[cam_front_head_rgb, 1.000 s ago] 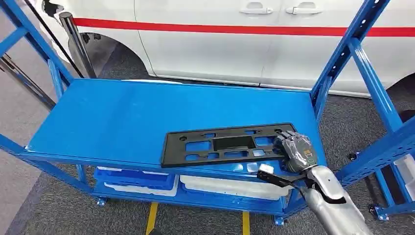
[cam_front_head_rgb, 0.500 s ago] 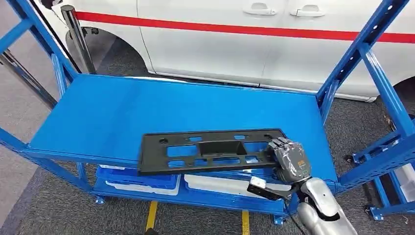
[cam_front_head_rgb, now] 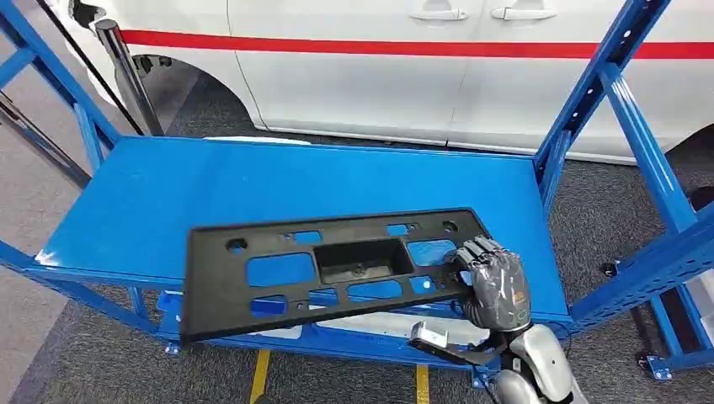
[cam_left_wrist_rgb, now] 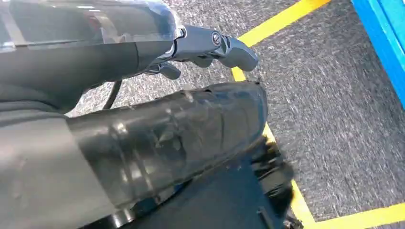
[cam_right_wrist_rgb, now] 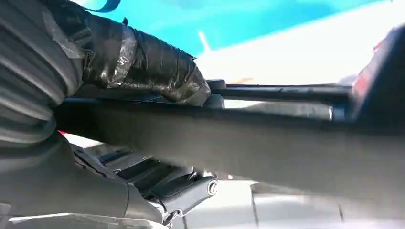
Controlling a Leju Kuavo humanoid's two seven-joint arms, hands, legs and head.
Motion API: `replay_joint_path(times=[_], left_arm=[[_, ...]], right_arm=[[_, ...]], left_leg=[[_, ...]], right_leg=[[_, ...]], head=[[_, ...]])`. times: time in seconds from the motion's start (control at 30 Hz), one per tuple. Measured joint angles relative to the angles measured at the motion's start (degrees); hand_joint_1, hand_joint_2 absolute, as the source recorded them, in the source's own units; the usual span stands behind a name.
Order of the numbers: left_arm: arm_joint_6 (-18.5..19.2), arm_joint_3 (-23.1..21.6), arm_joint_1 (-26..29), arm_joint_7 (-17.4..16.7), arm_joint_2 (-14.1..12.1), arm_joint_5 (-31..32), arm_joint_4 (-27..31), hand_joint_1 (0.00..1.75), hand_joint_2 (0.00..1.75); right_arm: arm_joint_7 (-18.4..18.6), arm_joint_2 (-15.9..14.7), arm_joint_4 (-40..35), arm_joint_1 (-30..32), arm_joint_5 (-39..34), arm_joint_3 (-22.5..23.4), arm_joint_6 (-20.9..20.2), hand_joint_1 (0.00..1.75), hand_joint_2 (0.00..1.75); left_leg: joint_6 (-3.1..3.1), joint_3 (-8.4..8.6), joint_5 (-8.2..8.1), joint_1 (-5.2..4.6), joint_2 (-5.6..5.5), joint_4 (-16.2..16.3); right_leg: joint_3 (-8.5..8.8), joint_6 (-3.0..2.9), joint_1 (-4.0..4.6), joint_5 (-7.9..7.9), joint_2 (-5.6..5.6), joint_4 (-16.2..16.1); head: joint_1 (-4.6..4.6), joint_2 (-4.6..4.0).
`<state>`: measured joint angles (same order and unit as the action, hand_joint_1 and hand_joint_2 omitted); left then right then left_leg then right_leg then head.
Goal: Take the parts from the cabinet and place them on the table.
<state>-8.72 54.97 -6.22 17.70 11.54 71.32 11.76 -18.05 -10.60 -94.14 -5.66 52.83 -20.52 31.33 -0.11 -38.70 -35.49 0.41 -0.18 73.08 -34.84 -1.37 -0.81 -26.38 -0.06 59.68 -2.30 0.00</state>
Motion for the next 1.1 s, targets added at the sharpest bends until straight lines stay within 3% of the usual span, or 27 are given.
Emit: replay_joint_path(times=[0.03,0.07,0.1,0.17,0.2,0.23,0.27,0.33,0.37,0.43,0.47,0.53,0.57,0.6,0.63,0.67,0.7,0.73,0.83,0.9,0.93,1.03,1.1], left_arm=[[-0.09,0.13,0.12,0.15,0.0,-0.33,0.0,0.0,0.0],[-0.11,0.31,0.25,0.28,0.0,-0.48,0.0,0.0,0.0],[-0.13,0.5,0.39,0.44,0.0,-0.81,0.0,0.0,0.0],[-0.22,0.83,0.49,0.59,-0.02,-0.96,0.0,0.0,0.0],[-0.28,0.92,0.49,0.63,-0.02,-1.0,0.0,0.0,0.0],[-0.26,1.01,0.44,0.77,-0.07,-1.03,0.0,0.0,0.0],[-0.05,1.07,0.38,1.0,-0.02,-1.14,0.0,0.0,0.0],[0.11,1.31,0.69,1.53,-0.02,-1.6,0.0,0.0,0.0],[0.15,1.4,0.92,1.68,-0.02,-1.73,0.0,0.0,0.0],[0.18,1.62,1.12,2.18,-0.02,-2.03,0.0,0.0,0.0],[0.18,1.75,1.01,2.34,0.0,-2.03,0.0,0.0,0.0],[0.18,2.08,1.05,2.43,0.02,-2.08,0.0,0.0,0.0],[0.18,2.25,1.09,2.43,0.02,-2.12,0.0,0.0,0.0],[0.18,2.32,1.13,2.43,0.02,-2.14,0.0,0.0,0.0],[0.2,2.34,1.16,2.43,0.04,-2.16,0.0,0.0,1.75],[0.3,2.36,1.15,2.4,0.11,-2.19,0.0,0.0,1.75],[0.46,2.38,1.13,2.38,0.18,-2.19,0.0,0.0,1.75],[0.59,2.47,1.08,2.36,0.15,-2.21,0.0,0.0,1.75],[1.07,2.69,1.1,2.36,0.2,-2.23,0.0,0.0,1.75],[1.22,2.71,1.07,2.36,0.2,-2.23,0.0,0.0,1.75],[1.38,2.73,1.09,2.43,0.2,-2.23,0.0,0.0,1.75],[2.03,2.89,1.12,2.43,0.2,-2.62,0.0,0.0,1.75],[2.03,3.06,1.22,2.36,0.2,-2.77,0.0,0.0,1.75]], right_arm=[[0.11,0.95,-1.52,1.19,0.61,-0.48,1.58,1.75,1.75],[0.11,1.64,-2.49,2.22,0.85,-0.88,2.76,1.75,1.75],[0.11,2.34,-3.72,3.46,0.94,-1.36,4.28,1.75,1.75],[0.09,3.23,-5.27,4.93,1.02,-1.86,5.66,1.75,1.75],[0.09,3.8,-6.12,5.5,1.02,-2.25,5.92,1.75,1.75],[0.04,4.19,-6.77,5.96,1.02,-2.54,6.49,1.75,1.75],[0.0,4.58,-7.4,6.48,1.31,-2.77,6.86,1.75,1.75],[-0.68,5.64,-8.5,8.02,2.73,-2.93,7.41,1.75,1.75],[-1.1,6.12,-8.98,8.72,3.63,-2.99,7.6,1.75,1.75],[-2.83,7.88,-9.9,10.16,6.41,-3.32,7.87,1.75,1.75],[-3.89,8.56,-10.12,10.94,7.51,-3.52,7.97,1.75,1.75],[-4.94,9.86,-10.14,12.28,9.22,-4.11,8.0,1.75,1.75],[-5.36,10.45,-10.14,12.76,9.77,-4.26,7.99,1.75,1.75],[-5.82,11.1,-10.14,13.05,10.05,-4.41,8.0,1.75,1.75],[-6.1,11.56,-10.16,13.18,10.12,-4.61,8.02,1.75,1.75],[-6.14,12.15,-10.31,13.25,10.25,-4.76,8.02,1.75,1.75],[-6.12,12.52,-10.49,13.26,10.42,-4.96,8.04,1.75,1.75],[-5.97,12.82,-10.55,13.29,10.6,-5.37,8.06,1.75,1.75],[-5.8,13.53,-10.68,13.56,10.58,-5.88,8.19,1.75,1.75],[-5.66,13.92,-10.73,13.56,10.53,-6.23,8.19,1.75,1.75],[-5.6,14.03,-10.73,13.52,10.44,-6.43,8.19,1.75,1.75],[-5.25,14.18,-10.62,13.42,9.66,-6.86,8.19,1.75,1.75],[-5.23,14.18,-10.49,13.37,9.55,-6.91,8.19,1.75,1.75]], left_leg=[[0.01,-1.64,-0.62,0.0,0.0,3.03],[0.12,-1.83,0.23,-0.01,0.0,3.08],[0.41,-0.56,2.67,-0.03,0.0,0.05],[1.26,3.92,7.68,-0.25,-0.03,-9.36],[2.05,5.58,8.34,-0.54,-0.08,-13.39],[2.27,6.1,8.2,-0.71,-0.02,-14.31],[2.17,6.07,8.22,-0.85,-0.05,-14.23],[2.26,6.17,8.3,-0.95,-0.12,-14.43],[2.49,6.5,8.74,-0.47,-0.12,-15.32],[2.92,6.94,9.36,-0.08,0.24,-16.15],[2.96,6.83,9.37,-0.08,0.25,-16.1],[3.0,6.79,9.31,-0.09,0.3,-16.02],[2.94,6.8,9.27,-0.07,0.3,-15.95],[2.84,6.81,9.19,0.01,0.29,-15.83],[2.66,6.81,9.07,0.09,0.27,-15.6],[2.38,6.8,8.82,0.23,0.21,-15.19],[2.01,6.75,8.52,0.31,0.19,-14.72],[1.51,6.56,8.23,-0.05,0.19,-14.36],[0.48,6.69,8.31,0.1,0.13,-14.48],[-0.19,6.69,7.68,0.46,0.09,-14.29],[-0.4,5.97,6.21,0.41,0.12,-12.42],[-0.91,0.13,-0.22,0.49,0.14,0.48],[-0.89,-1.09,-0.68,0.49,0.14,3.16]], right_leg=[[0.02,-0.09,0.14,-0.06,-0.01,0.03],[0.14,-0.17,0.25,-0.11,0.0,0.03],[0.33,-0.3,0.43,-0.2,0.06,0.03],[0.78,-0.32,0.69,-0.35,0.22,0.02],[0.83,-0.3,0.64,-0.38,0.24,-0.03],[0.6,0.08,1.1,-0.43,0.27,0.23],[0.52,0.37,0.63,-0.36,0.31,0.15],[0.8,0.87,0.56,-0.23,0.25,-0.22],[0.97,1.26,0.93,-0.24,0.28,-0.26],[-0.63,1.64,0.78,-3.42,0.26,3.55],[-2.71,1.83,0.57,-6.0,0.23,8.21],[-6.3,2.26,0.13,-8.98,0.22,16.01],[-6.67,2.47,-0.07,-8.6,0.2,16.85],[-5.72,2.65,-0.3,-6.93,0.18,14.95],[-3.66,2.75,-0.53,-4.62,0.15,11.05],[-0.48,2.82,-0.7,-1.86,0.08,5.09],[1.74,2.82,-0.84,-1.22,0.05,0.46],[1.75,2.57,-0.45,-1.74,0.09,0.65],[1.57,1.42,-0.01,-1.62,0.38,0.66],[1.82,0.4,-0.45,-1.1,0.21,-0.06],[1.84,0.12,-0.45,-0.99,0.22,-0.24],[1.43,-0.18,-0.15,-0.82,0.01,-0.22],[1.38,-0.22,-0.01,-0.83,0.02,-0.17]], head=[[0.0,0.0],[0.02,-0.02],[0.02,0.0],[0.02,0.0],[0.0,0.0],[-0.02,0.0],[0.09,-0.02],[0.04,0.0],[-0.04,0.0],[-0.18,0.0],[-0.15,-0.02],[-0.13,0.0],[-0.11,0.0],[-0.15,-0.02],[-0.11,0.0],[-0.15,0.0],[-0.13,0.0],[-0.15,0.0],[-0.04,0.0],[-0.07,0.0],[-0.09,0.0],[0.0,0.0],[0.04,0.0]])
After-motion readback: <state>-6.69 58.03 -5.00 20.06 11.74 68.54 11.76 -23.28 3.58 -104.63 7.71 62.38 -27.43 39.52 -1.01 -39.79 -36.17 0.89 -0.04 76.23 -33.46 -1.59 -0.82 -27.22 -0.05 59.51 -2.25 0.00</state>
